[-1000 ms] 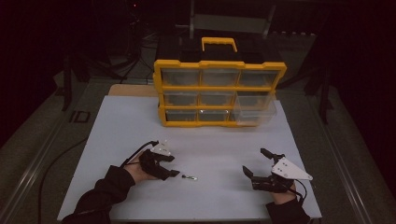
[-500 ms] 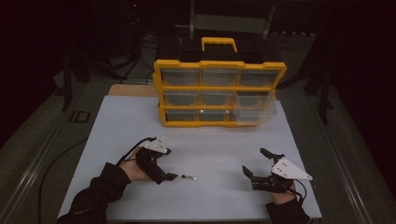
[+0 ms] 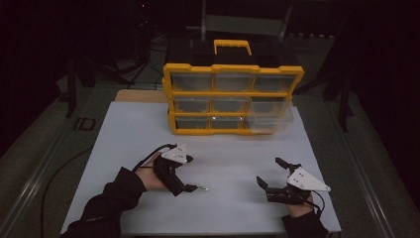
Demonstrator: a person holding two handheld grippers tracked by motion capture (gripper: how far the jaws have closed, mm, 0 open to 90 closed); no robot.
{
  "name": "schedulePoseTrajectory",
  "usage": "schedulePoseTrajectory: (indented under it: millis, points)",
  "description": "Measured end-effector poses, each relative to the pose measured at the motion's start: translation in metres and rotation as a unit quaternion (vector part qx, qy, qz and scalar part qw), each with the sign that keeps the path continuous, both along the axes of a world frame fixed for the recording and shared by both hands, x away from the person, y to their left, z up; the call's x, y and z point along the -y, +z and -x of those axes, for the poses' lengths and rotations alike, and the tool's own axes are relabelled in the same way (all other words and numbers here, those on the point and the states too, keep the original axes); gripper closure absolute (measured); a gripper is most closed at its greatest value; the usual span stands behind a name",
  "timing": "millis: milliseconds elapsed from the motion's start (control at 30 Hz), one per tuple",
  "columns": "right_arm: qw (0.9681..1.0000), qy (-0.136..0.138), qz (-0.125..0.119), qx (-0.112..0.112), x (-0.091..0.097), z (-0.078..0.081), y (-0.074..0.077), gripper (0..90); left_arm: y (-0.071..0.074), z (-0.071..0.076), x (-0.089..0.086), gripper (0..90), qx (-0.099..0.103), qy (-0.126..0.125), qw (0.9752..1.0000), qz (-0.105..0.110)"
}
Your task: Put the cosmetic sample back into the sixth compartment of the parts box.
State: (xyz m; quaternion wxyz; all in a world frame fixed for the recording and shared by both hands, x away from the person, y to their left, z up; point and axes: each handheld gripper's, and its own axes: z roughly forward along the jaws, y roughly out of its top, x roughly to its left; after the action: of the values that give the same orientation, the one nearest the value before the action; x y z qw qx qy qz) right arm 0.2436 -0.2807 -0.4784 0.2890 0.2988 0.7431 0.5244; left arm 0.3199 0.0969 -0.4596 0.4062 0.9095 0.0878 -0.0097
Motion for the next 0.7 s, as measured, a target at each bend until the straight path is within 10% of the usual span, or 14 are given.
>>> schedulePoseTrajectory:
  millis: [700]
  points:
    - [1.0,0.002,0.0,-0.001,0.0,-0.001,-0.001,10.2,-0.033,-0.01,0.028,20.2,-0.004,-0.03,0.9988,-0.04]
